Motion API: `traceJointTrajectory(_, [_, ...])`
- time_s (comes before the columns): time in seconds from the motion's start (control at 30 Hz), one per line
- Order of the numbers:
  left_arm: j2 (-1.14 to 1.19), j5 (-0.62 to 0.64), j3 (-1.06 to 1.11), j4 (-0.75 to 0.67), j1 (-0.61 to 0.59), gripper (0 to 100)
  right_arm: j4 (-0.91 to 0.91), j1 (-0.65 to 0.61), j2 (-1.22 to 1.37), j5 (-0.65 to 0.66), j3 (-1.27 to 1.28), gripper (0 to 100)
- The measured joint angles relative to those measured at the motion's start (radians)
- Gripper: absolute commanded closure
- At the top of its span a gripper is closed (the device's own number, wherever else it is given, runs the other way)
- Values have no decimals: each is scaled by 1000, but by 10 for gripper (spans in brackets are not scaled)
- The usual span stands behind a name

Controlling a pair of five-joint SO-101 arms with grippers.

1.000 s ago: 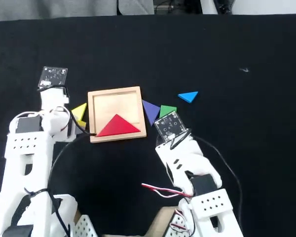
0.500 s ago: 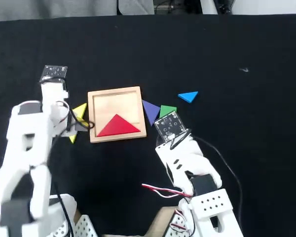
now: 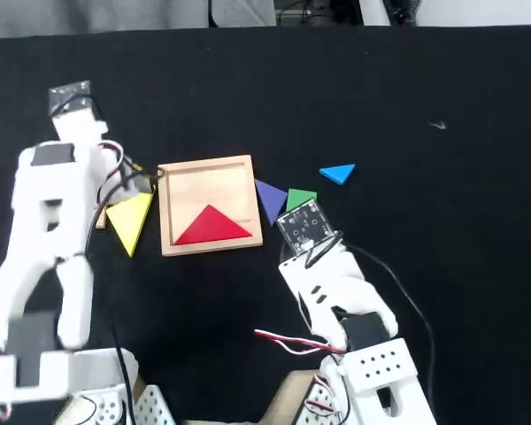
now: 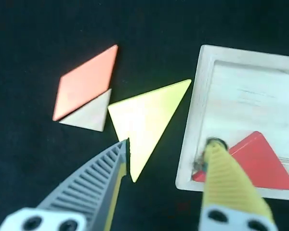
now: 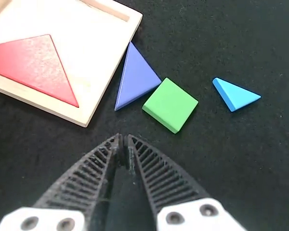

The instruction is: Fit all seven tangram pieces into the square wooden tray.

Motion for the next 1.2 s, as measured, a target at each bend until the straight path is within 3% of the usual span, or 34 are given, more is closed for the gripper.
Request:
traceJointTrajectory(0.23, [341,92,-370,203,12,966,0,0,0,0,0,986])
traceJointTrajectory(0.47, [560,183,-617,258,18,970,0,0,0,0,0,986])
traceJointTrajectory(0.73, [701,305,-690,201,44,969,0,0,0,0,6,986])
traceJointTrajectory(1.2, [736,307,-697,163,112,967,0,0,0,0,6,986])
